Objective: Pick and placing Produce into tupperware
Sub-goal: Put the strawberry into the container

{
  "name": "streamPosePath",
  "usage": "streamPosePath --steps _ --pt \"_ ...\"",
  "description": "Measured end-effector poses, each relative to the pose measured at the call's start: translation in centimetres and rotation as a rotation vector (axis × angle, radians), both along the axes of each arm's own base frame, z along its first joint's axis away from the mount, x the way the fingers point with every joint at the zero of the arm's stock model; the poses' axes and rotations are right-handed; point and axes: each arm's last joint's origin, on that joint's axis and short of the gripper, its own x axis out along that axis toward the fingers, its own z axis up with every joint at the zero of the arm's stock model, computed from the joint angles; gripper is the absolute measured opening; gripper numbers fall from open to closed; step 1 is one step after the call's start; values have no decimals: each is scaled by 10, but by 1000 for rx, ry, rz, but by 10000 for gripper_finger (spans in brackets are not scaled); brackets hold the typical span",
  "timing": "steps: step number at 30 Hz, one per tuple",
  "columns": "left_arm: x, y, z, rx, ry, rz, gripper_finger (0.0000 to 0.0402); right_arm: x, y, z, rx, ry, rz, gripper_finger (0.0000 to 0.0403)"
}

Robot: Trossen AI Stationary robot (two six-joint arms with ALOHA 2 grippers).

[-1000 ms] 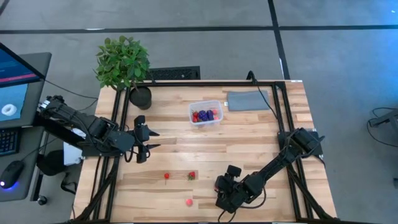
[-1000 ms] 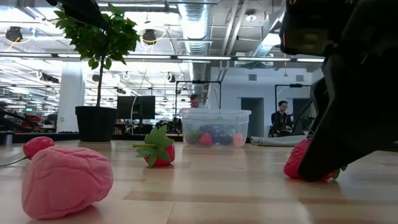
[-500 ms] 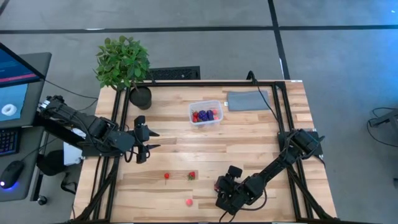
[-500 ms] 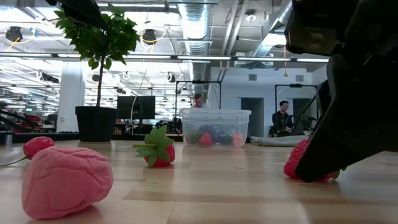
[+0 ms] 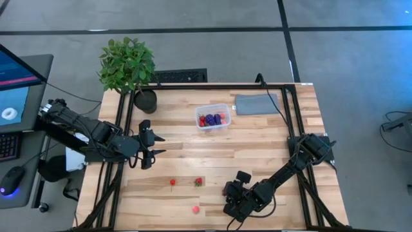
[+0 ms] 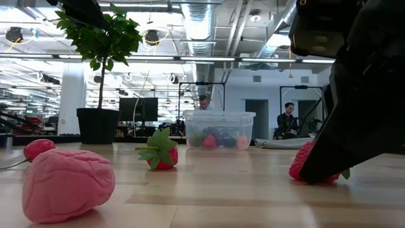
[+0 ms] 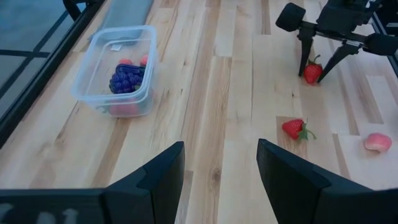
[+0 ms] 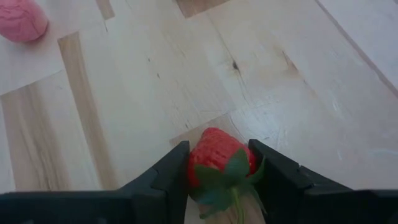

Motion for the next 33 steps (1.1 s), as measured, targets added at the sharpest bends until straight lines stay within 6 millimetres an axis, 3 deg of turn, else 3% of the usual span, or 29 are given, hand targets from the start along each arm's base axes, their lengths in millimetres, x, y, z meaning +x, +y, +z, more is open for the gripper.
streamPosePath --steps 8,20,33 --pt "0 0 0 1 0 -1 193 2 -2 0 9 -3 -6 210" --pt "0 0 0 2 1 -1 193 3 -3 0 11 -2 -9 185" --pt "0 0 0 2 0 -1 193 4 -3 0 12 -3 -9 189"
